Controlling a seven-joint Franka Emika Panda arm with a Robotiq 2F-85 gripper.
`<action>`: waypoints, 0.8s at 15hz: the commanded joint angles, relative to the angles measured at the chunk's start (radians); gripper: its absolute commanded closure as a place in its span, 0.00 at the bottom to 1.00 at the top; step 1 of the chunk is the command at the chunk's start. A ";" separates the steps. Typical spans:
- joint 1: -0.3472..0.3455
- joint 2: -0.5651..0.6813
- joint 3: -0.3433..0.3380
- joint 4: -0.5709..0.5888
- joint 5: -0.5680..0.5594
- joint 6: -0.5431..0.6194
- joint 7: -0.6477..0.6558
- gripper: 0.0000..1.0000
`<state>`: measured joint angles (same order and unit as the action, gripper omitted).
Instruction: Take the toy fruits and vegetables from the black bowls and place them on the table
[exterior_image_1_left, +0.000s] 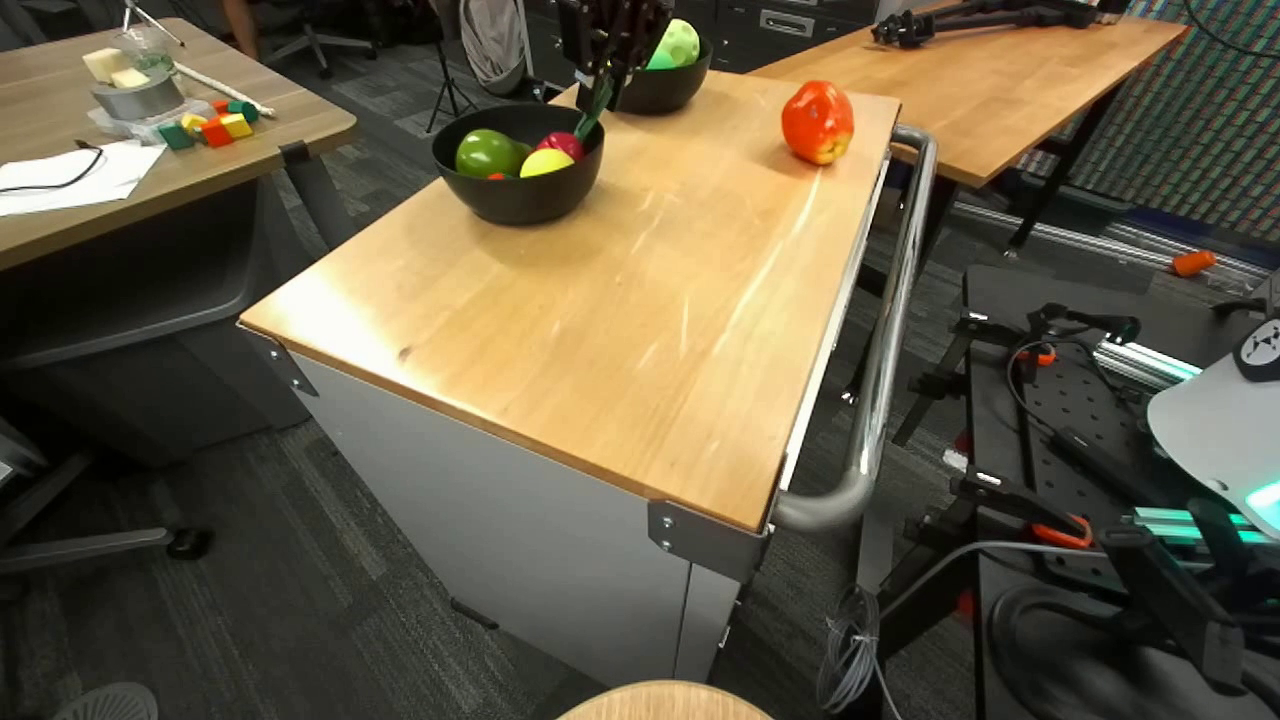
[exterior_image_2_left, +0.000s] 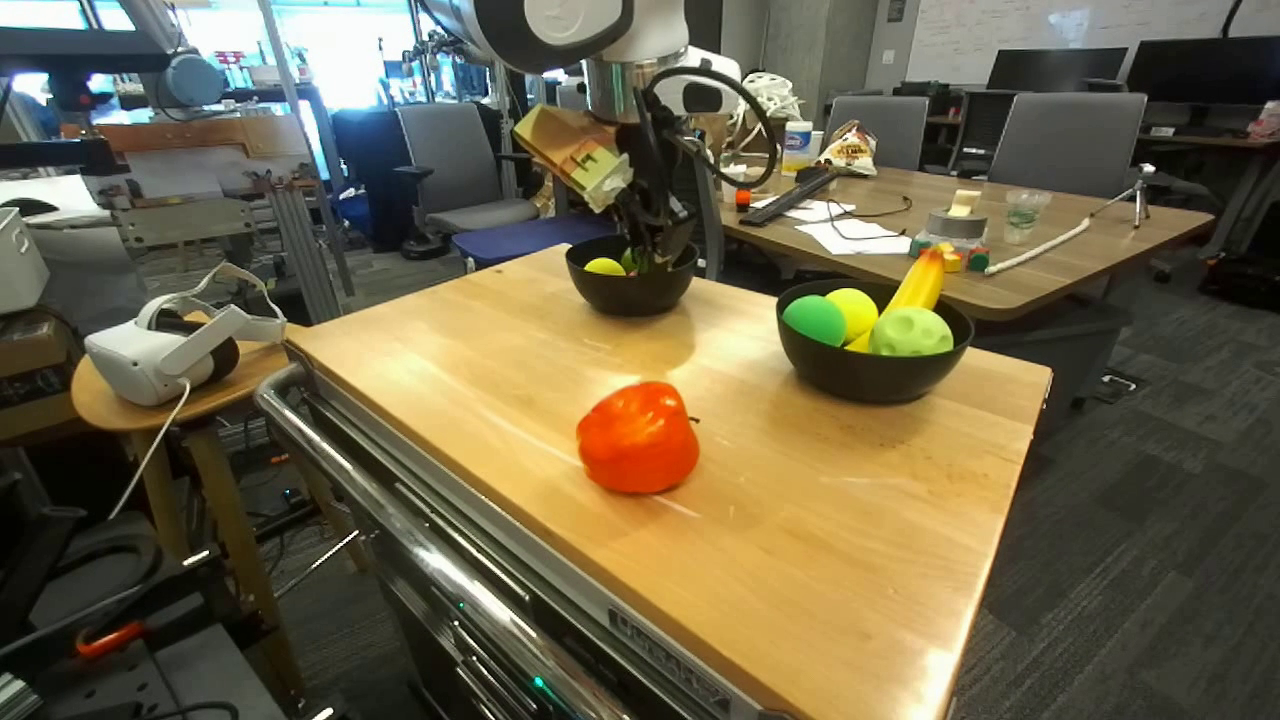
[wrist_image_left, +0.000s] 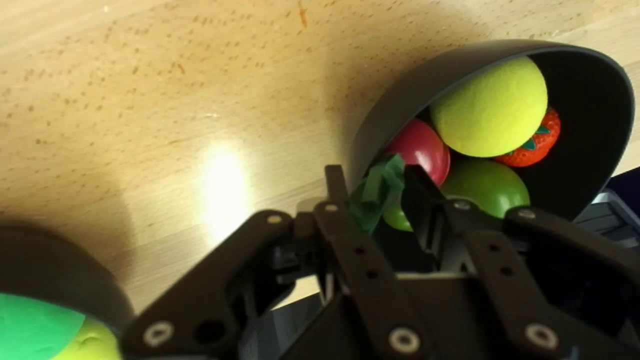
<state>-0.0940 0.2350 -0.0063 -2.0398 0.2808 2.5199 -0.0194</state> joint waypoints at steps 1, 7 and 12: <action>-0.005 -0.027 0.003 -0.005 0.015 -0.030 -0.023 0.95; 0.036 -0.164 0.040 -0.020 -0.019 -0.046 -0.121 0.99; 0.086 -0.283 0.068 0.013 0.108 -0.138 -0.240 0.99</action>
<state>-0.0312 0.0284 0.0591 -2.0351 0.3100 2.4759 -0.1971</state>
